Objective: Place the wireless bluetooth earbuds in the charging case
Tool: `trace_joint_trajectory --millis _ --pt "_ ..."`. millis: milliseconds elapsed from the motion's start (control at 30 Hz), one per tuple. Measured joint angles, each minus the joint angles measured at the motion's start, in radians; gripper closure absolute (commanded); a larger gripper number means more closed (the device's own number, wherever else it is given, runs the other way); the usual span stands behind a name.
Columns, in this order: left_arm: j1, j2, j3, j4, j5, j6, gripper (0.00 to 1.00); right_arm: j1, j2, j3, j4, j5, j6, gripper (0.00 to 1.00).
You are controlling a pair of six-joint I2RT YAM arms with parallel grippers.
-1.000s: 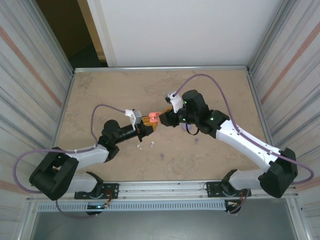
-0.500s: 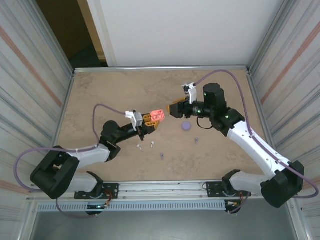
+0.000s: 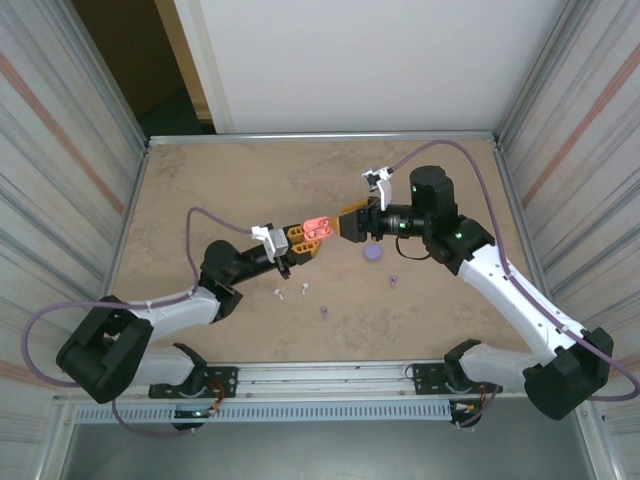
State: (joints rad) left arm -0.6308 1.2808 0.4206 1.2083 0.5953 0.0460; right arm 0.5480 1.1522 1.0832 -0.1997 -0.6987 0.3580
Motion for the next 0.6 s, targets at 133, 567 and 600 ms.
trace_joint_trajectory --millis 133,567,600 --pt "0.000 -0.008 0.008 -0.004 0.000 0.010 1.00 0.022 0.013 0.032 -0.009 -0.006 -0.019 0.39" --pt "-0.005 -0.014 0.016 -0.029 0.000 0.018 1.00 0.035 0.035 0.039 -0.033 0.005 -0.039 0.39" --pt "-0.005 -0.014 0.016 -0.029 0.000 0.018 1.00 0.035 0.035 0.039 -0.034 0.011 -0.043 0.38"
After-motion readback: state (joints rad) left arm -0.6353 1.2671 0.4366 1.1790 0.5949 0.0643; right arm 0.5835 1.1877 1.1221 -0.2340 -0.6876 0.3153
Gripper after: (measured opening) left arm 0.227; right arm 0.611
